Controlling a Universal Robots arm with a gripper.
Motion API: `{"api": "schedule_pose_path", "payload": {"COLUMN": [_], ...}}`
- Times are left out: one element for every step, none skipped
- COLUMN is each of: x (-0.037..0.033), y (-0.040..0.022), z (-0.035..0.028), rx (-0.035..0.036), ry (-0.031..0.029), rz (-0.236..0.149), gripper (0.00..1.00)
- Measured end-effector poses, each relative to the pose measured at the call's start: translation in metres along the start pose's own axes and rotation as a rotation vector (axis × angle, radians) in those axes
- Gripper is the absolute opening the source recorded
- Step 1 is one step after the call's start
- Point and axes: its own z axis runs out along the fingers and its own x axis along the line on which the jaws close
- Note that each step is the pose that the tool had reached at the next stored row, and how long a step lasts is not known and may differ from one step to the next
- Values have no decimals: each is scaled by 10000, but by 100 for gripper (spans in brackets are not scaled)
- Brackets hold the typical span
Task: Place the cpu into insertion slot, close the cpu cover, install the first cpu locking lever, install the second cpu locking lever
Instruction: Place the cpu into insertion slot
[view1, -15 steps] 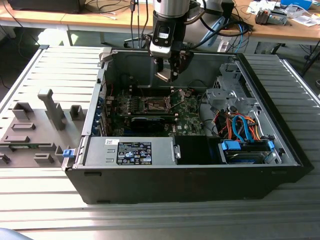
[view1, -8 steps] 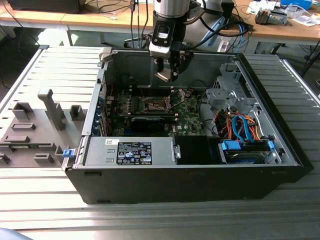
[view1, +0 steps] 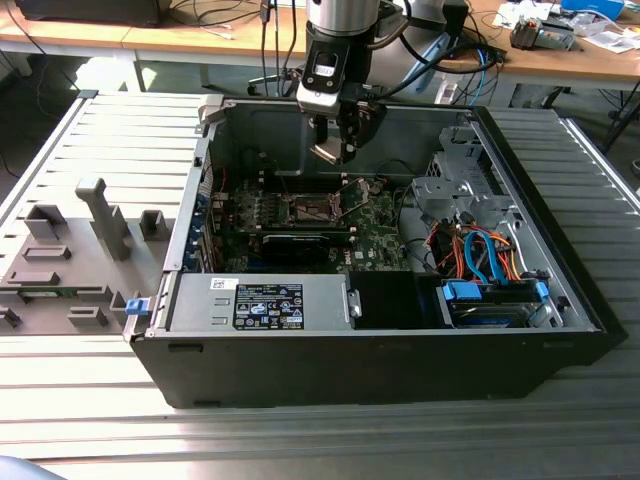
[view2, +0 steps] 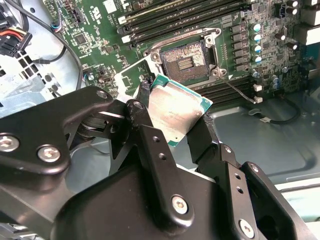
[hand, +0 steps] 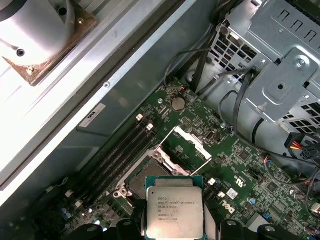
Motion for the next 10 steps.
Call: {"api": "schedule_pose_path", "payload": {"x": [0,0,0,0,0,0,0,0,0,0], "y": [0,0,0,0,0,0,0,0,0,0], "z": [0,0,0,0,0,0,0,0,0,0], "rx": [0,1,0,1,1,2,3,4,4,6], "ry": [-2,-8,-9,-12,-17,-19,-22,-26,-29,-33], "rz": [21,64,84,103,145,161,179,209,225,248], "gripper": [54,54,54,54,54,54,54,54,54,54]}}
